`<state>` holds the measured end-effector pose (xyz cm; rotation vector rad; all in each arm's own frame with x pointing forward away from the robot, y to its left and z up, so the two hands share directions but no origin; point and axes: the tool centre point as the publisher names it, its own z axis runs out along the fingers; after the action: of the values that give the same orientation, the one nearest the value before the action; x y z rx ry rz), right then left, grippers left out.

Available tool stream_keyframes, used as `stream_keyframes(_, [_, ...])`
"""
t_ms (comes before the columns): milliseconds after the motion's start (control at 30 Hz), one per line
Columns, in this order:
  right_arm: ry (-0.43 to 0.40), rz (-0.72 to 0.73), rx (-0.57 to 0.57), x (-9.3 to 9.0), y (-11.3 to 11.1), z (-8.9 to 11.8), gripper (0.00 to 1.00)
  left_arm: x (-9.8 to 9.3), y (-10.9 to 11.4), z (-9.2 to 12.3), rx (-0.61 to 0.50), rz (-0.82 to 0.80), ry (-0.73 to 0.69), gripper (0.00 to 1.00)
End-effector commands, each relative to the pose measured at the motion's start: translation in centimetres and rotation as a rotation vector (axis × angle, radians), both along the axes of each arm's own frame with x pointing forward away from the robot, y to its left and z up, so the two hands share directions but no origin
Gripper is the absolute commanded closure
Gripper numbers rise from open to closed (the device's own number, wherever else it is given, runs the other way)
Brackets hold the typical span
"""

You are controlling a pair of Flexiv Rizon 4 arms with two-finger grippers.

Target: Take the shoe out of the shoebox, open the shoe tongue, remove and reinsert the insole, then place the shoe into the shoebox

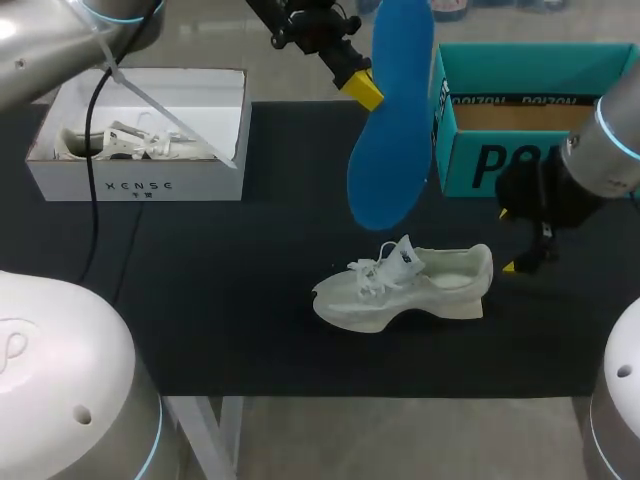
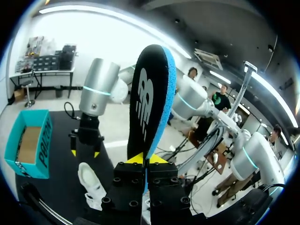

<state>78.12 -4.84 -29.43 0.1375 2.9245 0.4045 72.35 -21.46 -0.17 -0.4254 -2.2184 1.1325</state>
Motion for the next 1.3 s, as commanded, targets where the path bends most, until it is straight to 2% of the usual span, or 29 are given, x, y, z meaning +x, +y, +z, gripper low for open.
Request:
stream_keyframes(33, [-0.003, -0.002, -0.003, -0.1, 0.0, 0.0, 0.0, 0.1, 0.0, -0.1, -0.001, -0.002, 0.0, 1.0])
stream_keyframes(200, [-0.002, 0.002, 0.004, 0.0, 0.3, 0.0, 0.0, 0.1, 0.0, -0.1, -0.001, -0.002, 0.0, 1.0])
stream_keyframes(433, [0.026, -0.015, 0.037, 1.5, 2.1, -0.2, 0.0, 0.1, 0.0, -0.1, -0.001, -0.002, 0.0, 1.0])
stream_keyframes(667, [0.055, -0.022, 0.021, 2.3, 5.2, -0.7, 0.0, 0.1, 0.0, -0.1, -0.001, -0.002, 0.0, 1.0])
stream_keyframes(867, [0.072, -0.023, 0.01, 3.2, 7.0, -1.9, 0.0, 0.1, 0.0, -0.1, -0.001, -0.002, 0.0, 1.0])
stream_keyframes(1300, [0.066, -0.052, -0.038, 4.3, 6.7, -5.8, 0.0, 0.1, 0.0, -0.1, -0.001, -0.002, 0.0, 1.0])
